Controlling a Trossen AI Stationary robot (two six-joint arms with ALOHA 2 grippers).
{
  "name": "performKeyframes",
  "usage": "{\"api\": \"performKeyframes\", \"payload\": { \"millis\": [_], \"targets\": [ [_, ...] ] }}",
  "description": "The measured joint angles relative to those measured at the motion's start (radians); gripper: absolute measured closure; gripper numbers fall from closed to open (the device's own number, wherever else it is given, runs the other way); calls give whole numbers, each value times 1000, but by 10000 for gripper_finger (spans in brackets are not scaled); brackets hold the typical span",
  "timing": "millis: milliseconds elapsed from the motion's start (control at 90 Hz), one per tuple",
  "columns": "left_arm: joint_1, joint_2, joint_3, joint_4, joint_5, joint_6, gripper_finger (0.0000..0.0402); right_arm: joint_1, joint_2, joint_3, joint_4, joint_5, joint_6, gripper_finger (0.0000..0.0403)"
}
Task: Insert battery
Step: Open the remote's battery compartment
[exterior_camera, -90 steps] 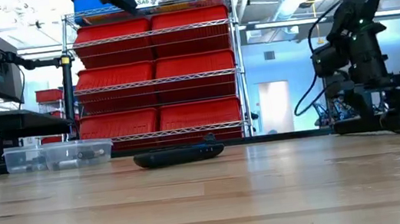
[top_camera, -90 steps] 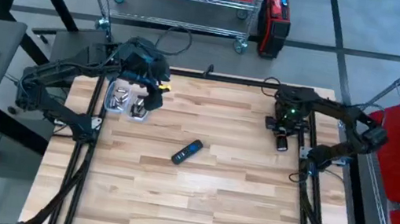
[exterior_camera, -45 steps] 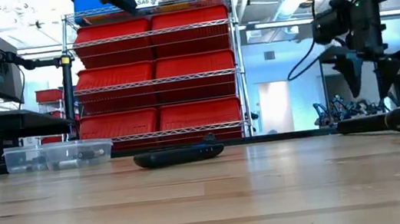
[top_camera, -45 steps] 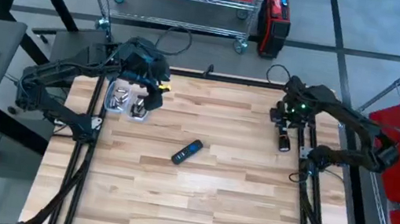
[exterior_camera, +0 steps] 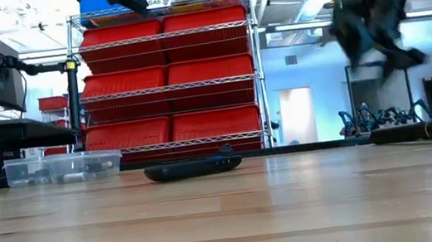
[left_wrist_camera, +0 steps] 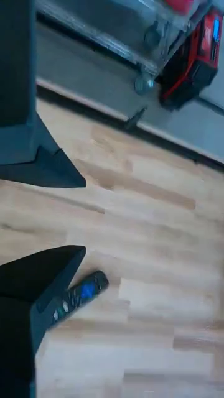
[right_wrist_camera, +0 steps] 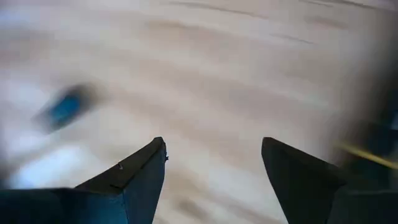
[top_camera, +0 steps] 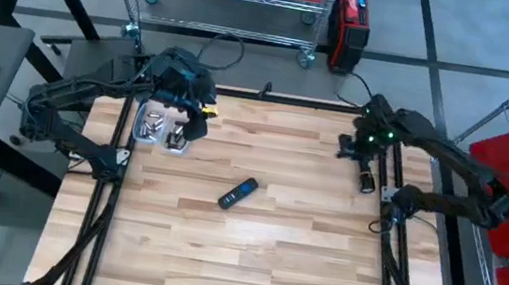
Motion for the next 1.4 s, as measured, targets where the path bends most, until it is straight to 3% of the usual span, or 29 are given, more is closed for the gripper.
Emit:
{"api": "performKeyframes", "payload": {
  "millis": [222, 389, 500, 656, 900, 1156, 1400],
  "targets": [
    [0, 0, -31, 0, 30, -73, 260, 321, -67, -13, 406, 204, 49, 148],
    [-19, 0, -159, 9, 84, -143, 260, 528, 47, -13, 541, 289, -44, 148],
    [-51, 0, -292, 66, 84, -203, 260, 611, 183, -13, 583, 308, 91, 148],
    [-112, 0, -474, 229, 84, -339, 260, 624, 377, -14, 781, 300, 227, 148],
    [-185, 0, -713, 557, 85, -551, 260, 559, 625, -14, 1010, 82, 376, 148],
    [-230, 0, -894, 685, 75, -685, 260, 561, 776, -12, 1104, 80, 391, 148],
    [-374, 0, -994, 790, 36, -826, 260, 547, 839, 8, 1148, 61, 374, 148]
  ]
}}
